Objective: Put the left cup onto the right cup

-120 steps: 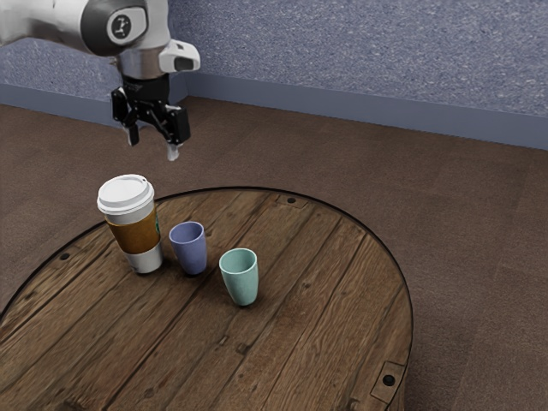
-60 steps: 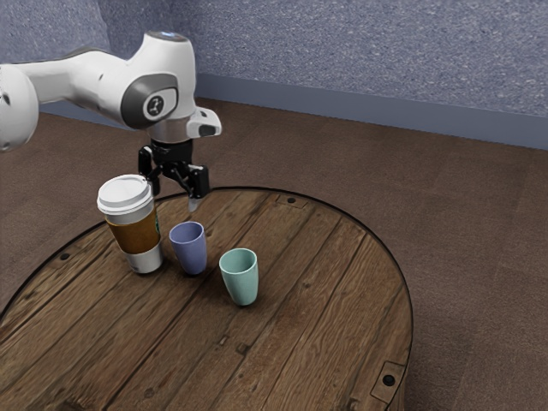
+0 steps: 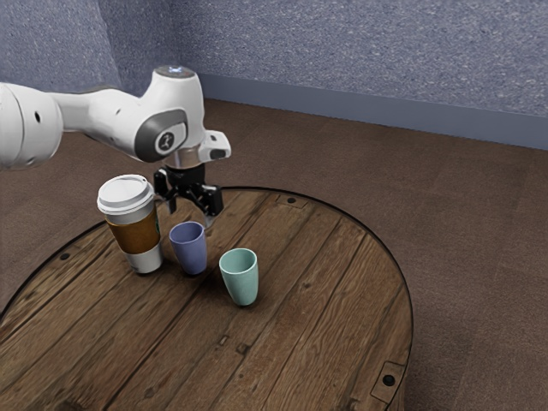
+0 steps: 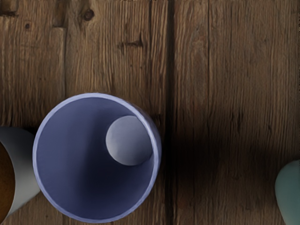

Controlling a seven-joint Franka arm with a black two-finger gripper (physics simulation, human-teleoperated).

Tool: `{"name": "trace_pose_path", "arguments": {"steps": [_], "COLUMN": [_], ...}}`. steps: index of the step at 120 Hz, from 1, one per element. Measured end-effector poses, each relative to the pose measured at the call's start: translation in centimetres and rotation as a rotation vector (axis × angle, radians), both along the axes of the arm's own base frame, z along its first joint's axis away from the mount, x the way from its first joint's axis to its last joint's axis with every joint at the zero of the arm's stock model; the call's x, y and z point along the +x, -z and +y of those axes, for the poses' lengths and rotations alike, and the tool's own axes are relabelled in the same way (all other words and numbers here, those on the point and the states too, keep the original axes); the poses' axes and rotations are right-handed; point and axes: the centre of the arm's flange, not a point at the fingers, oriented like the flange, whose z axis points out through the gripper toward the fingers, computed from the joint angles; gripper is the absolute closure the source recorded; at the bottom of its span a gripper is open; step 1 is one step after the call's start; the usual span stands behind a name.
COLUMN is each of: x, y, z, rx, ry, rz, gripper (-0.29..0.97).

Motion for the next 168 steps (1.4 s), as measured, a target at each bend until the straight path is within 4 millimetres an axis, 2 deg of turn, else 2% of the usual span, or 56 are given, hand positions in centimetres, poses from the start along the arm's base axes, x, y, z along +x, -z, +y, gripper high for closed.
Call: {"name": "trace_pose_path", "arguments": {"steps": [27,53,95,105,148,168], "x": [-0.3,0.2,1.1,1.3,1.6,1.7], "y": [2.5,4.3,6.6,7.2,8.3,9.0], "z": [-0.5,1.4,1.5,1.4,1.4,1.8], "rx": [-0.008,-0.012,-0.023,-0.026,-0.032,-0.032], "ry": [-0.01,-0.044,-0.04,-0.039,-0.037,-0.041], "rz": [-0.005,-0.02,-0.041,-0.044,-0.057,-0.055], "gripper": [0.0,0.0,0.02,0.09,0.56,0.7]}}
